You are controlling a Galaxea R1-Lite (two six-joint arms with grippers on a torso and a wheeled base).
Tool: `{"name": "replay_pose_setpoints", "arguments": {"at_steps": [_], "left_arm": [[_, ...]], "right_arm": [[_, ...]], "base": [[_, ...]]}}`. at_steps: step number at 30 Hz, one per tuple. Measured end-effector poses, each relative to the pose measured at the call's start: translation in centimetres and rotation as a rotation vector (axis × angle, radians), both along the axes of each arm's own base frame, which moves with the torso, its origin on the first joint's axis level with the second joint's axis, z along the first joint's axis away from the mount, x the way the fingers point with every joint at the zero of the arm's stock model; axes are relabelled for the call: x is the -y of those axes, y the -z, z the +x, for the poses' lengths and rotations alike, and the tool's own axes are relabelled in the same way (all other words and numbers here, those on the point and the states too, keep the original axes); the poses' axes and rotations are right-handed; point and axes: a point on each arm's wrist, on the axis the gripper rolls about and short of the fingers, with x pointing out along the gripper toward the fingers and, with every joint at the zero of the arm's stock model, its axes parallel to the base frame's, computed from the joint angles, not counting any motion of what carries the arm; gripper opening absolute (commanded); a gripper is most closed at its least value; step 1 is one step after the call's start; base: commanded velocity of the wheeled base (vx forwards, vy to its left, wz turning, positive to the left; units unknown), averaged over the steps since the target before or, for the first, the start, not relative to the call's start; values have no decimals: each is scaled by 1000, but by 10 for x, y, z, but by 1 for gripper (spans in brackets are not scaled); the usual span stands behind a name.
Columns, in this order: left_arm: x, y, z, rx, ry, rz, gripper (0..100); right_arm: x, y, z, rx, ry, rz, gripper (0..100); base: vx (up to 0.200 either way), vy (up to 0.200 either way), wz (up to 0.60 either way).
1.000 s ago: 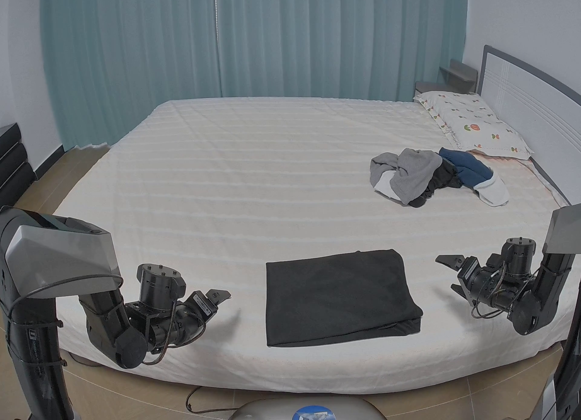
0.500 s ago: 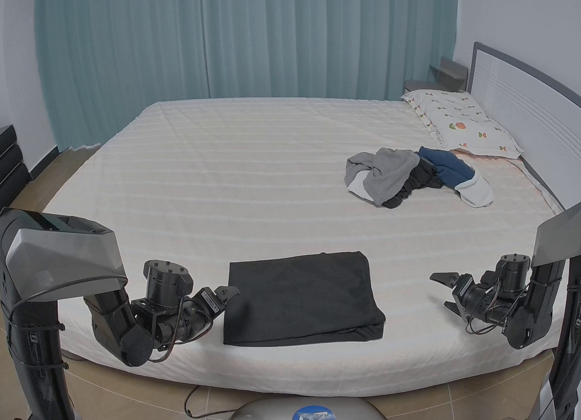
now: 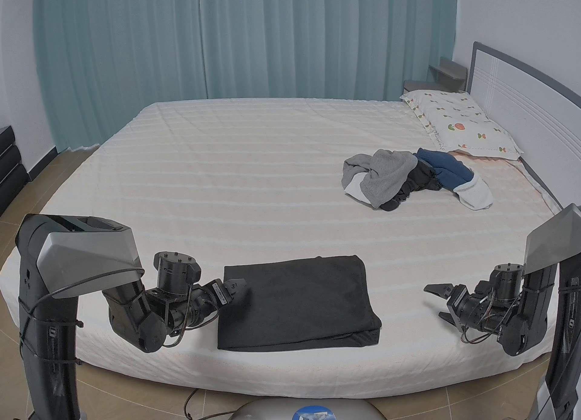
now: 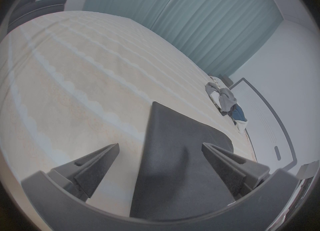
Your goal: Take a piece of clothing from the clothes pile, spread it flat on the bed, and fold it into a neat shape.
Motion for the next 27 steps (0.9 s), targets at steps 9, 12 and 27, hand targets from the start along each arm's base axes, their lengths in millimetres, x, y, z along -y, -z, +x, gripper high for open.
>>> {"name": "replay_pose_setpoints", "arguments": {"at_steps": [9, 12, 27], "left_arm": [[1, 8, 5, -10, -11, -43, 100], [5, 7, 7, 8, -10, -61, 100], [18, 11, 9, 15, 19, -64, 0]], "right_arm": [[-1, 1, -1, -7, -2, 2, 100], [-1, 2, -1, -10, -2, 2, 100], [-1, 2, 0, -8, 0, 2, 100]], "base": [[0, 0, 0], [0, 0, 0], [0, 0, 0]]}}
